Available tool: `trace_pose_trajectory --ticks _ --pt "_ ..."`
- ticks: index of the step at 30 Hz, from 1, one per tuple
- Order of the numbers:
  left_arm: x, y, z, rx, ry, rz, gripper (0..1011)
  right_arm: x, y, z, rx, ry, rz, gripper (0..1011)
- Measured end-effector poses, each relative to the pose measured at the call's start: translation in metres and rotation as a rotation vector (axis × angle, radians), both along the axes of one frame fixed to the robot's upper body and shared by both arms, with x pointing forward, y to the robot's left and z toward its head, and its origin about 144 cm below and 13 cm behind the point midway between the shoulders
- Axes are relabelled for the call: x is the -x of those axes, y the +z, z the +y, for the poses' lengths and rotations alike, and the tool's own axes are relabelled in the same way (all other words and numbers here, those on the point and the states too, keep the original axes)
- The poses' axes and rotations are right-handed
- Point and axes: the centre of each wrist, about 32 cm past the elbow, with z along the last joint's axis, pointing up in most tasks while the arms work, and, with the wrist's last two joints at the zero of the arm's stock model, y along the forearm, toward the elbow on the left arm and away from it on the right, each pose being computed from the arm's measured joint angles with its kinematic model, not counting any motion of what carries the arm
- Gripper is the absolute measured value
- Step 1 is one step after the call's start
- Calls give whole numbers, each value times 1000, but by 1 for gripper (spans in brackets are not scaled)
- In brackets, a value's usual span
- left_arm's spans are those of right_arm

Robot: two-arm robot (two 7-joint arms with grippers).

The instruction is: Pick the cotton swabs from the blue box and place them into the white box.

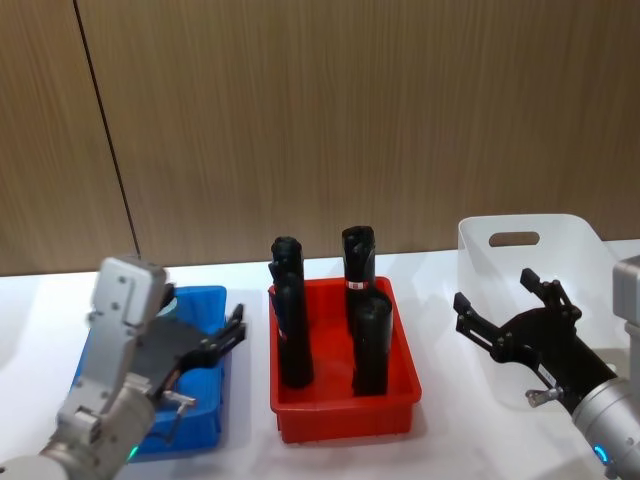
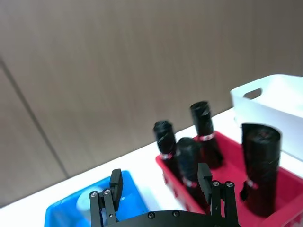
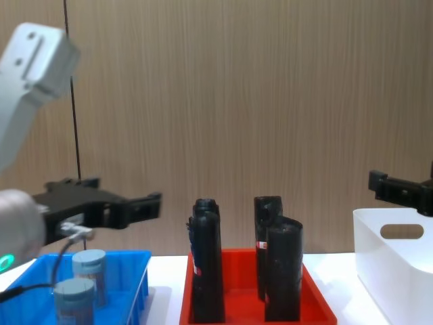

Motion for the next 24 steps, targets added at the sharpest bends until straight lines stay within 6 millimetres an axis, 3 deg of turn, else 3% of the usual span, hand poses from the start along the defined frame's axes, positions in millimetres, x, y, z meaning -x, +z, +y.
trace_pose_trajectory --ticks 12,24 --pt "13 -7 30 75 150 105 1004 0 0 0 0 0 0 1002" --pt "10 -18 54 124 241 219 1004 0 0 0 0 0 0 1002"
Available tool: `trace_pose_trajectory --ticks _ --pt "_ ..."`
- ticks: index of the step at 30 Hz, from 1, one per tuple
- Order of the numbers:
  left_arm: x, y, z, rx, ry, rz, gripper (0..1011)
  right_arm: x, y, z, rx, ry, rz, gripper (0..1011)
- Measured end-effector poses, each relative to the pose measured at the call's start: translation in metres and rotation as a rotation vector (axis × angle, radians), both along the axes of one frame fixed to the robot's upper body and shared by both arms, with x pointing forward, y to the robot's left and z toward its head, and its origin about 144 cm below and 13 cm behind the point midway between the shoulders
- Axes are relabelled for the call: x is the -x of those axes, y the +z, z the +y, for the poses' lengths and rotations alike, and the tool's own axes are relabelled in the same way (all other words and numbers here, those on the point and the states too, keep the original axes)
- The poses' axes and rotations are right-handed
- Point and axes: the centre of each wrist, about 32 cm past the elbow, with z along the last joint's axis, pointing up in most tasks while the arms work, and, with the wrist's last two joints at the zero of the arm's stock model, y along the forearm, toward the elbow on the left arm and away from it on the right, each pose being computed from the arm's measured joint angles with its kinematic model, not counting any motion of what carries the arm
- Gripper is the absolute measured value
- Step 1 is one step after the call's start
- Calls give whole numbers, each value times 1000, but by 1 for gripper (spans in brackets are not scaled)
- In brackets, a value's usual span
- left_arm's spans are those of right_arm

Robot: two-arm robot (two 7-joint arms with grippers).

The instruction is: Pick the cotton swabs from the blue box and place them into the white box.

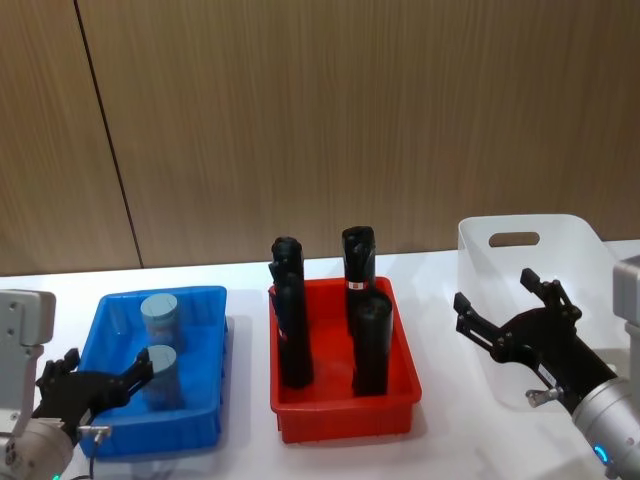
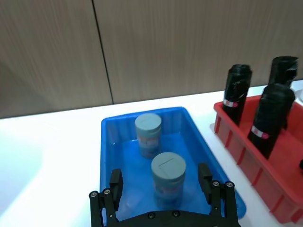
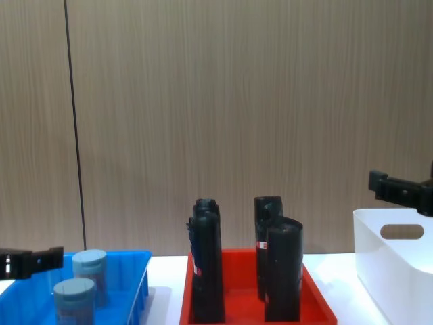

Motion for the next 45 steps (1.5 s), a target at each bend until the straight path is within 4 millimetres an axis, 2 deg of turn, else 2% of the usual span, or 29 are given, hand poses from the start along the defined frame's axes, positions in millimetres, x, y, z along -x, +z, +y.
trace_pose_trajectory --ticks 12,20,45 --pt "-19 -6 18 23 -28 87 1004 0 0 0 0 0 0 1002" --pt "-31 -8 23 30 -64 112 1004 0 0 0 0 0 0 1002" --pt "-60 -8 23 2 -137 210 1004 0 0 0 0 0 0 1002"
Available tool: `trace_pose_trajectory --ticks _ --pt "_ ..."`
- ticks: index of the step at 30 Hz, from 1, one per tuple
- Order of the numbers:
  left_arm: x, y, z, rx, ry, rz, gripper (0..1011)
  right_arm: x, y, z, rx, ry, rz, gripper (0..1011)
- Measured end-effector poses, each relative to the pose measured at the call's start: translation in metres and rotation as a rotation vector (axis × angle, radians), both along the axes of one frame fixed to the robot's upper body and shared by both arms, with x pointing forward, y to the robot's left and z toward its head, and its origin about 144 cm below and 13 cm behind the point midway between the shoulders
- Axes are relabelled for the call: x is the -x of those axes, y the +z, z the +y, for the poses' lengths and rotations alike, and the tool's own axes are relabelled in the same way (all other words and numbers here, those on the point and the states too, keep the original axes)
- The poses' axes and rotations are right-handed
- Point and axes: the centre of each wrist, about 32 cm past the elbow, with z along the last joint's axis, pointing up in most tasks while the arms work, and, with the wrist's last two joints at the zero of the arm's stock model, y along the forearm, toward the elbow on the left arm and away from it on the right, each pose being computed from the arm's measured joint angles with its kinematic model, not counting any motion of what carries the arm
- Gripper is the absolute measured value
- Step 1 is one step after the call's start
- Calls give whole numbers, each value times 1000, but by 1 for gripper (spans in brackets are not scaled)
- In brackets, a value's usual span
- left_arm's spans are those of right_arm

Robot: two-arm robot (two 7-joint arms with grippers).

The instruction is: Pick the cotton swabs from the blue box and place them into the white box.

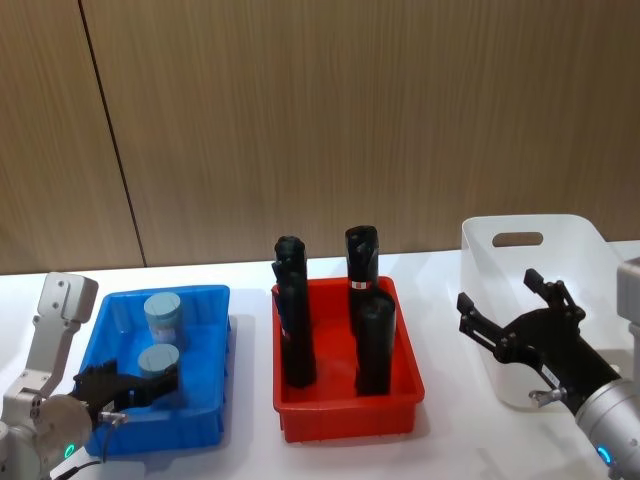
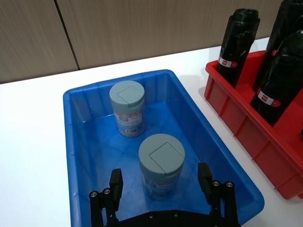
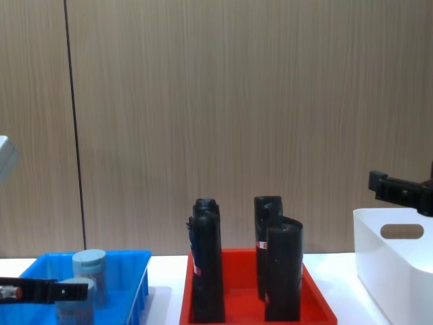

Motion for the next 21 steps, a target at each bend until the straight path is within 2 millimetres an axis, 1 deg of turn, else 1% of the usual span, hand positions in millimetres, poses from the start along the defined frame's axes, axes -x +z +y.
trace_pose_trajectory --ticks 21 --pt "-20 -9 3 -4 -14 44 1004 0 0 0 0 0 0 1002"
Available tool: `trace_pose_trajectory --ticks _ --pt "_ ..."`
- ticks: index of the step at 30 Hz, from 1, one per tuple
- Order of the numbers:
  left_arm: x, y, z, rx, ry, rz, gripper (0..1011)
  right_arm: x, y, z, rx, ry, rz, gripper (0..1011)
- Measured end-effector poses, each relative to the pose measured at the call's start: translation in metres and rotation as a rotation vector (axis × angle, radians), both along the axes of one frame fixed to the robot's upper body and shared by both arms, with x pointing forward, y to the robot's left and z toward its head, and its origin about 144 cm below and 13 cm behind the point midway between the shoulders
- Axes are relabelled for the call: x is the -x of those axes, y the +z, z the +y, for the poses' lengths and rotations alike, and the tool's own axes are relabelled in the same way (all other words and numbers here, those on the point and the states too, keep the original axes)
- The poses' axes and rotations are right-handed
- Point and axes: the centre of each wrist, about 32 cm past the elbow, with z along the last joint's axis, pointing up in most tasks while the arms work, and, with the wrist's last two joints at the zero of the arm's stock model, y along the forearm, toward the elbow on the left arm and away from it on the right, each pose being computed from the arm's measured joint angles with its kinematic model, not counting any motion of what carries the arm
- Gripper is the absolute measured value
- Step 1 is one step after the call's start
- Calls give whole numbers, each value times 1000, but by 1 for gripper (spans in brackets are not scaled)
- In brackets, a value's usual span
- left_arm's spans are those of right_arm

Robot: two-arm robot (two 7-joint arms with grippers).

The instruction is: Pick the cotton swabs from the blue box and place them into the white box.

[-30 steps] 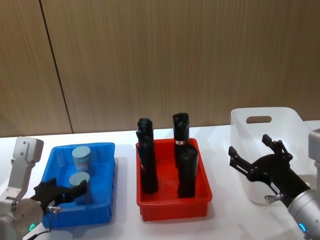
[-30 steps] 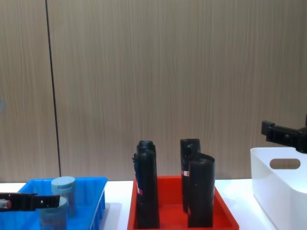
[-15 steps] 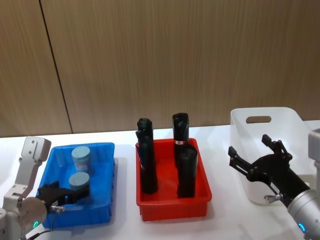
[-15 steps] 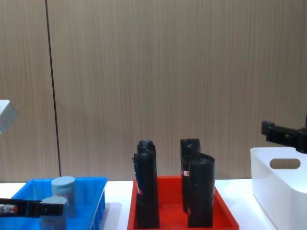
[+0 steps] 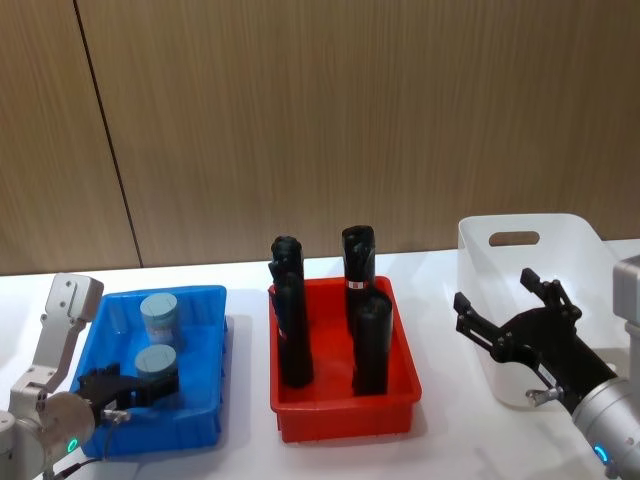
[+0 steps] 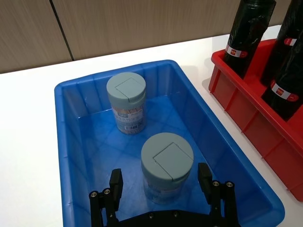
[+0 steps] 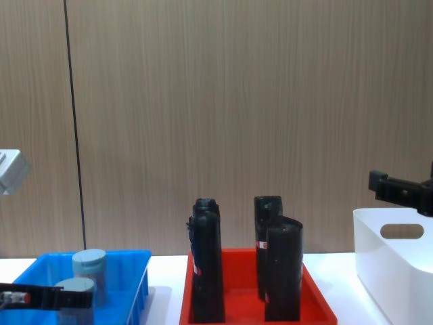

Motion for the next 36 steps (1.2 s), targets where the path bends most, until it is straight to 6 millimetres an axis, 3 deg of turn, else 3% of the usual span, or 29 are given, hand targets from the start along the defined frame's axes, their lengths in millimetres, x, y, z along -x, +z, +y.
trace_pose_trajectory --ticks 13,26,36 --pt "-8 -6 3 33 -17 -17 997 0 0 0 0 0 0 1002" --pt "-10 -9 3 47 -24 -31 671 0 0 0 0 0 0 1002" --pt "-3 -5 1 19 -4 -75 668 0 0 0 0 0 0 1002"
